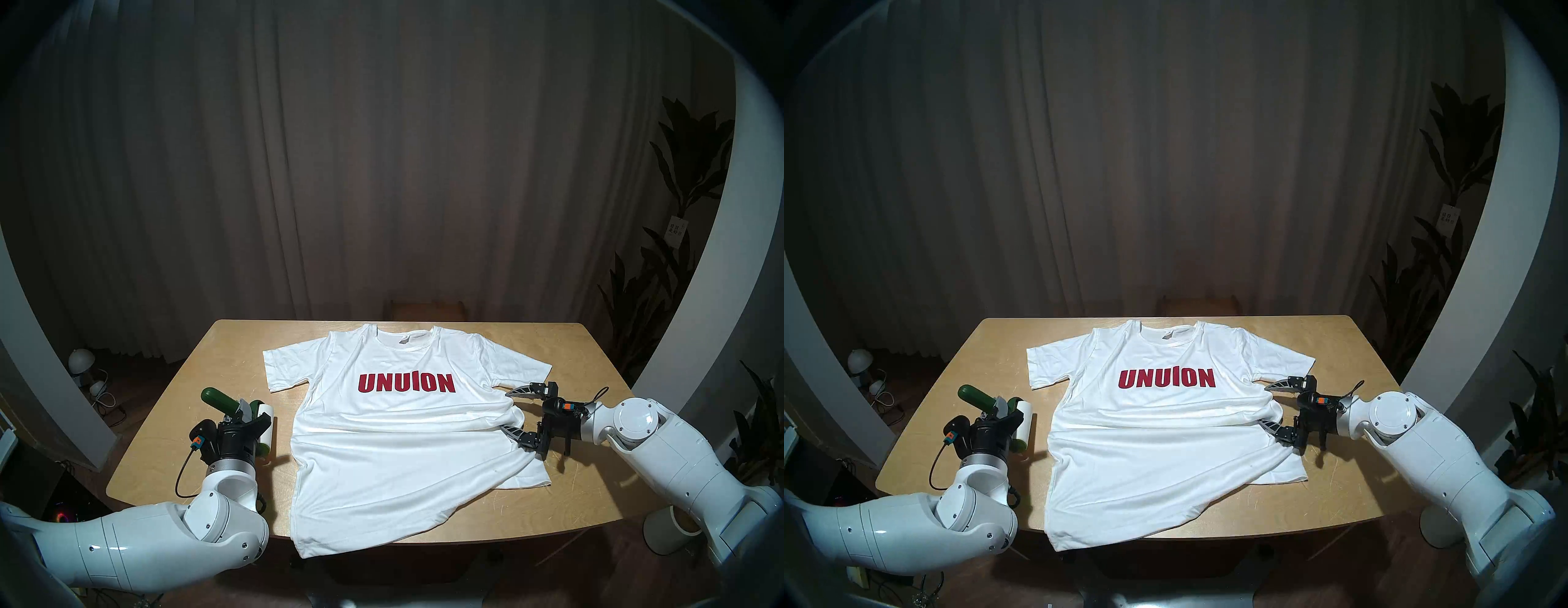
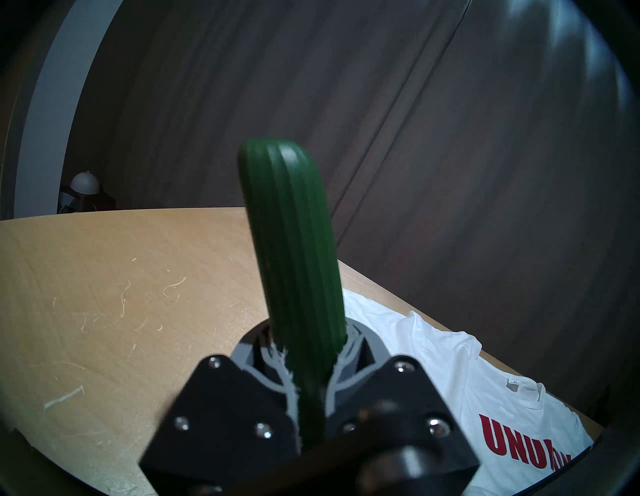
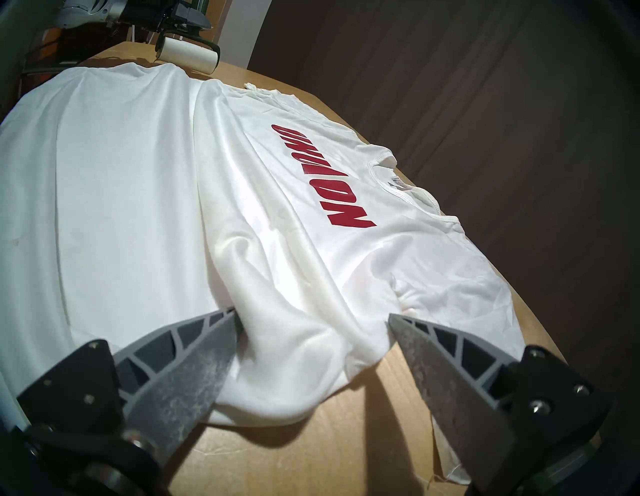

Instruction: Use the fur roller to clean a top

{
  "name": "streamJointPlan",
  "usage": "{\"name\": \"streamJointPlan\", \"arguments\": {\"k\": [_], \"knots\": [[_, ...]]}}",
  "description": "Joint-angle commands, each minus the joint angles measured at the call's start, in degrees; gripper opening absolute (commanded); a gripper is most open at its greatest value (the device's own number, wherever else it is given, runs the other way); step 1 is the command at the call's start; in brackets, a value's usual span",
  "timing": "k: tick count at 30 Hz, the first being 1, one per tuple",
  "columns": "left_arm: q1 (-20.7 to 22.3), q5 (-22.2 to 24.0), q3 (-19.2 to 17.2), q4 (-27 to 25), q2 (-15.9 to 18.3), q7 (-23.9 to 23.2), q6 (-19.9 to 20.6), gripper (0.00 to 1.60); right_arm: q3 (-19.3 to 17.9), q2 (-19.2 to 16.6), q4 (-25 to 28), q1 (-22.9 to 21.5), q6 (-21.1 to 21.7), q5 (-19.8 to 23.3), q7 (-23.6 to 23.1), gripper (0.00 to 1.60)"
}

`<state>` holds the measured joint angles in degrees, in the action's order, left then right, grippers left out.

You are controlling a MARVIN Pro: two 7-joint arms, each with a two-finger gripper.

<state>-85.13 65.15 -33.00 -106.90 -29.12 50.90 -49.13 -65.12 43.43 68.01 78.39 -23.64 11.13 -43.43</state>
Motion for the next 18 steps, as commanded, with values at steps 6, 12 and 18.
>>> {"name": "streamJointPlan", "arguments": {"k": [6, 12, 18], "knots": [[1.7, -2.4, -1.5, -4.8, 7.4, -3.4, 1.9, 0.00, 4.1, 0.8, -5.9, 6.0, -0.5, -1.5, 2.8, 1.60], [2.0, -2.2, -2.0, -5.9, 10.3, -5.3, 3.0, 0.00, 4.7, 2.2, -4.7, 6.2, -1.4, 0.3, 5.3, 1.60], [2.1, -1.4, -2.2, -5.7, 12.0, -6.8, 4.0, 0.00, 6.3, 1.1, -2.5, 7.4, -1.9, 1.0, 5.8, 1.60]]}}
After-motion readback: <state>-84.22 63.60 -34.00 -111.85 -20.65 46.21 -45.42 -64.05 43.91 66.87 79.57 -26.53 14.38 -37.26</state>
